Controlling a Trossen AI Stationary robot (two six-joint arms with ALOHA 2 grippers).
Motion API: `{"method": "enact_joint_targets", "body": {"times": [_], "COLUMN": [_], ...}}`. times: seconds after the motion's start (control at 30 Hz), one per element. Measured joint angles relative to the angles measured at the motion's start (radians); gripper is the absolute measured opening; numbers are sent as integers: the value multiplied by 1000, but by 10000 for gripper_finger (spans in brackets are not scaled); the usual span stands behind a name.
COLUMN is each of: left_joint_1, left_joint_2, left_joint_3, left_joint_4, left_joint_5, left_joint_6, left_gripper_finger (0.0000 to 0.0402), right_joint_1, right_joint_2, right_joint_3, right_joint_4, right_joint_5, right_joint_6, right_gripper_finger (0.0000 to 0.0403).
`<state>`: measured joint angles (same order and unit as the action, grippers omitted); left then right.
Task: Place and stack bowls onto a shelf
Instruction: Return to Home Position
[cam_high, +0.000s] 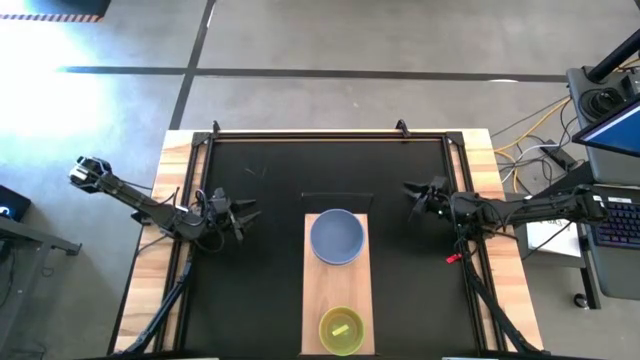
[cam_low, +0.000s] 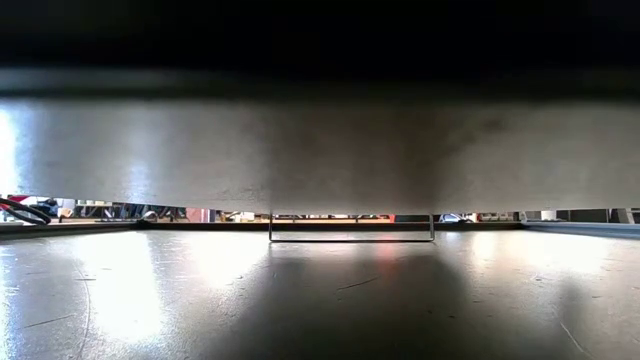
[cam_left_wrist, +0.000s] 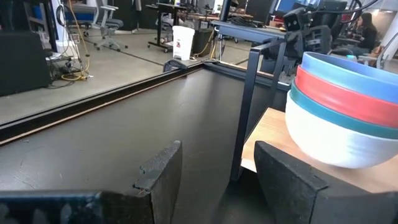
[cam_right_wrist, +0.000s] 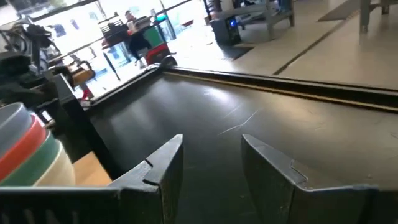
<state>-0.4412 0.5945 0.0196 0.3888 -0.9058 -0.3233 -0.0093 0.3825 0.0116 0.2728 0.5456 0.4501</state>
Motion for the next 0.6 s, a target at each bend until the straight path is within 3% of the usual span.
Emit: {"method": "enact_joint_targets", "body": {"times": [0.33, 0.6], "left_joint_1": [0, 0], "left_joint_2": [-6, -133], "left_joint_3": [0, 0], "left_joint_4": [-4, -4], "left_joint_5": [0, 0], "left_joint_6": [0, 0], "left_gripper_finger": [184, 184], "right_joint_1": [0, 0], "right_joint_2": [0, 0], "right_joint_3": [0, 0], "right_joint_4": [-8, -8], "right_joint_5": [5, 5], "right_joint_6": [-4, -4], "right_gripper_finger": [140, 138]}}
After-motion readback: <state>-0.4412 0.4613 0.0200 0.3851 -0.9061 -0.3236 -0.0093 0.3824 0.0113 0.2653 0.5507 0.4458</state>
